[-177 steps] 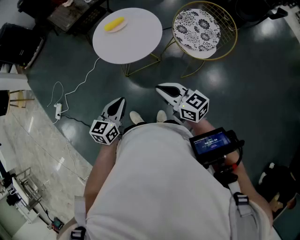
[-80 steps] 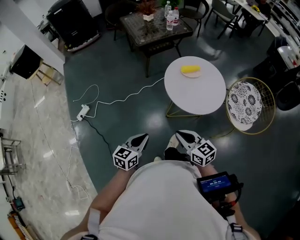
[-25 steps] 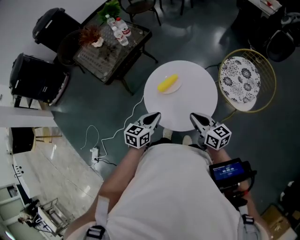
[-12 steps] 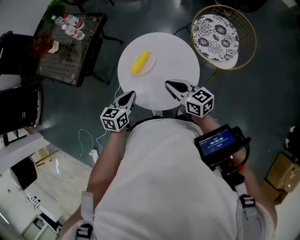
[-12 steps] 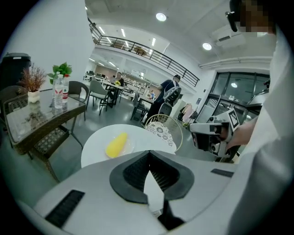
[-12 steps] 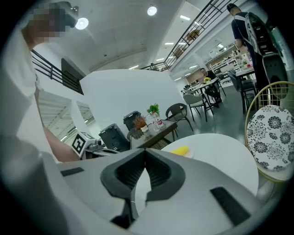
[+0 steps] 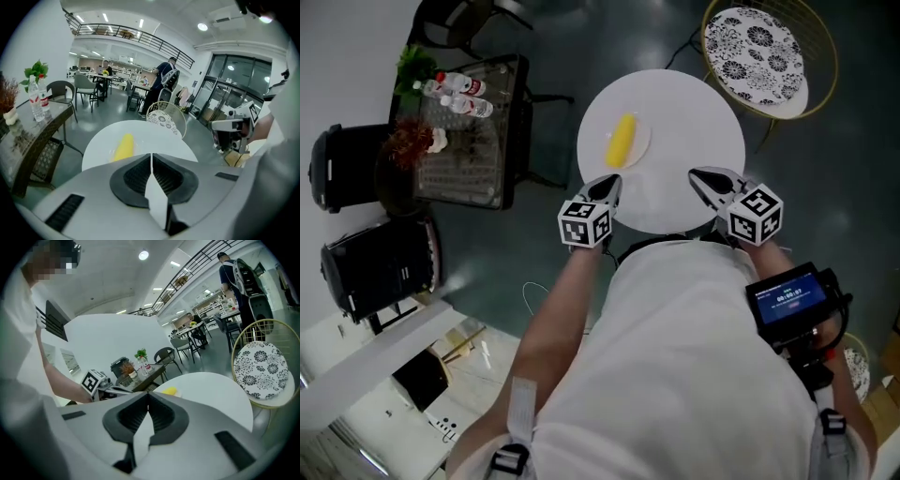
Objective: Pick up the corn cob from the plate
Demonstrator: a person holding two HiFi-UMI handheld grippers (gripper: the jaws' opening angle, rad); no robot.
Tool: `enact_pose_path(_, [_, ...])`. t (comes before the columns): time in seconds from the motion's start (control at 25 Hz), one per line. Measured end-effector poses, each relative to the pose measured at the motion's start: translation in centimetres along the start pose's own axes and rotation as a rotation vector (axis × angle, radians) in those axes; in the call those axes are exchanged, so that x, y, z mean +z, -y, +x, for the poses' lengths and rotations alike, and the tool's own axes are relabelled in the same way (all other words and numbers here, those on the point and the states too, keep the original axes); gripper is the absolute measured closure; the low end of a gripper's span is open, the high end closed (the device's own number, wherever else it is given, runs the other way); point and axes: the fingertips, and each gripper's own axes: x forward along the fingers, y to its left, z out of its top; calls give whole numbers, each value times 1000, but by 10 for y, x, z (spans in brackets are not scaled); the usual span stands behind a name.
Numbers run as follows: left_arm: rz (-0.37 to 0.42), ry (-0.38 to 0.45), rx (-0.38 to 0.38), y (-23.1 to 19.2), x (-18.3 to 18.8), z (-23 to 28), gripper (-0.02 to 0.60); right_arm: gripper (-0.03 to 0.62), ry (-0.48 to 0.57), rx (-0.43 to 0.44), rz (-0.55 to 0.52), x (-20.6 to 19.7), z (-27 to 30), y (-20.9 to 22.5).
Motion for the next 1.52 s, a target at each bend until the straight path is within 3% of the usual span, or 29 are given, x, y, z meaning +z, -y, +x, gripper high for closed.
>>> enact_pose_path(0.28, [97,-130,52,-46,12,43,563,586,46,-92,53,-2,-5,16])
enact_pose_path(0.36, [114,-176,47,-43,12,53,487,586,59,-130,70,-3,-23,12])
enact_pose_path(0.56, [175,-281,64,-48,12,82,414,586,92,-222,119,-13,-59,17])
enact_pose_path(0.72, [232,-382,104,-66,7,112,320,586,113,-283,155,-28,-74,33])
enact_pose_path(1.04, [273,-619,148,-97,-14,137,320,586,157,-362,223,-42,-94,47])
enact_pose_path(1.2, [323,-683,152,-104,-19,141,322,586,173,-375,242,-49,-99,48])
enact_pose_path(1.36, [273,-714,114,-108,-18,137,328,586,174,-385,261,-50,-100,50])
enact_pose_path(1.52, [136,-695,51,-99,-26,129,331,586,175,-380,276,-47,-99,50])
